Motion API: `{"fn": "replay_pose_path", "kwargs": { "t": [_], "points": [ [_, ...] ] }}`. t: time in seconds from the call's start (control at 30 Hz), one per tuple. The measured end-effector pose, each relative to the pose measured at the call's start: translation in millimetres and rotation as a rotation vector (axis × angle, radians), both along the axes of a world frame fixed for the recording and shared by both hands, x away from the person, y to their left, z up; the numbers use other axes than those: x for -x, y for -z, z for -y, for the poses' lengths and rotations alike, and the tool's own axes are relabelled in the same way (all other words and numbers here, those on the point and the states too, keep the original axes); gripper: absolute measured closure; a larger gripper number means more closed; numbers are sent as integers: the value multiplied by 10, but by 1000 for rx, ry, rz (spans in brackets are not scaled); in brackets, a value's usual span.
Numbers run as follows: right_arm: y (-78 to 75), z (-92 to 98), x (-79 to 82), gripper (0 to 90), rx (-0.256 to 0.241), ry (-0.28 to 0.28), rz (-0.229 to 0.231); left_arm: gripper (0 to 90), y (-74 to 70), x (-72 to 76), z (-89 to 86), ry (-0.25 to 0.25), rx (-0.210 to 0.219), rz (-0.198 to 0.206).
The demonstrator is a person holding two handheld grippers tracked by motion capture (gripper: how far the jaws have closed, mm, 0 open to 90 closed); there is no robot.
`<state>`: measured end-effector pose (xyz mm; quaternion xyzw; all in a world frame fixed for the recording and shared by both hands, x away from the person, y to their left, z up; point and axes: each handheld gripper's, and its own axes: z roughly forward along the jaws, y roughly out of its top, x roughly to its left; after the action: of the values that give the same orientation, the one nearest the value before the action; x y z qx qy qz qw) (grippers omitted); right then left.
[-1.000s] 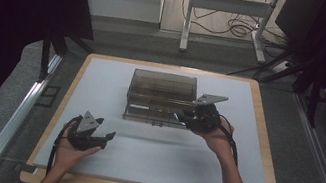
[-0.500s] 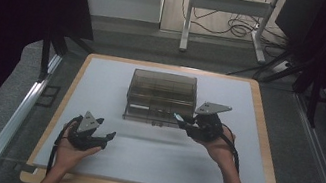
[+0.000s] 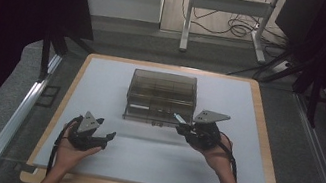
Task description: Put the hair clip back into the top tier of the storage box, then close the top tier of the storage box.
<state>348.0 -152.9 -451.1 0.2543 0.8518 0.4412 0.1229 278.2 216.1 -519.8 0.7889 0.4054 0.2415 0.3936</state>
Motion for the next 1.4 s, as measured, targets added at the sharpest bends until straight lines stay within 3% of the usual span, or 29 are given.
{"fn": "replay_pose_path", "kwargs": {
  "t": [0.57, 1.4],
  "points": [
    [133, -54, 66, 824, -4, -3, -19, 324, -5, 19, -8, -5, 2, 2],
    [304, -335, -1, 885, 6, -22, -41, 323, -9, 16, -43, -12, 7, 2]
  ]
}}
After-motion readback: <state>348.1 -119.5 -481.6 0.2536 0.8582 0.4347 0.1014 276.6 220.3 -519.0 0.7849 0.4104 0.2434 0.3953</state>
